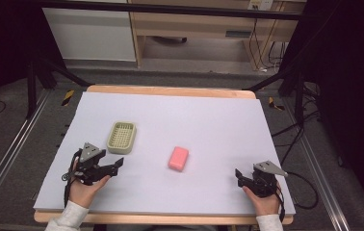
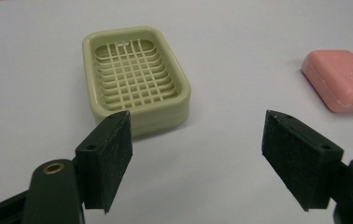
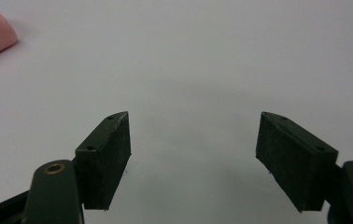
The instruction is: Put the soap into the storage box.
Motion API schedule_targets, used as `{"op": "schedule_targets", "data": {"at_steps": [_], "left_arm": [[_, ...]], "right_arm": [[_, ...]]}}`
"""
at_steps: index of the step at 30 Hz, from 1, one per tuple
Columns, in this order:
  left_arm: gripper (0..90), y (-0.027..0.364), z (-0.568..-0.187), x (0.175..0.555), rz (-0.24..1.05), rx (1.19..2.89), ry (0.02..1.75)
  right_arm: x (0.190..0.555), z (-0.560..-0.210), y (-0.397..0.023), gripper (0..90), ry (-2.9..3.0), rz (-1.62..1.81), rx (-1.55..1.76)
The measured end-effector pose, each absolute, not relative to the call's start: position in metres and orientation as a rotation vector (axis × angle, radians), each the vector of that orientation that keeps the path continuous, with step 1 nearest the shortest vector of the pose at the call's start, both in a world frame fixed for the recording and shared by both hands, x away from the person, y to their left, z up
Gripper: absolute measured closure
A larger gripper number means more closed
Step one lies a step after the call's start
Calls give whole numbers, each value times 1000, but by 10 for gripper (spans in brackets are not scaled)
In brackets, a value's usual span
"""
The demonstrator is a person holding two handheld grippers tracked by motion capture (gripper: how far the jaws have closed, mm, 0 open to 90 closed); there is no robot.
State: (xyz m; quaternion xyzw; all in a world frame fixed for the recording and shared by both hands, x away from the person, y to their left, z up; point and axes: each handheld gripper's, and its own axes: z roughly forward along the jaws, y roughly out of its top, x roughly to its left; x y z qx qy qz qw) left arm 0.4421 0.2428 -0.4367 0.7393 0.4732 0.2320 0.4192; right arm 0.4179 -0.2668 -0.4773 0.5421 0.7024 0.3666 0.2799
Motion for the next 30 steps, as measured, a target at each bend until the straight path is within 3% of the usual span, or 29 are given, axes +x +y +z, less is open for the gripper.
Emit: {"op": "schedule_targets", "data": {"at_steps": [16,30], "left_arm": [[228,232,-422,451,574,1856,1159],[226,200,-409,461,546,1888,1098]], "right_arm": [[418,-477,-266,267,1881,975,1456],[418,-476,-265,273,1872,976,1462]]}}
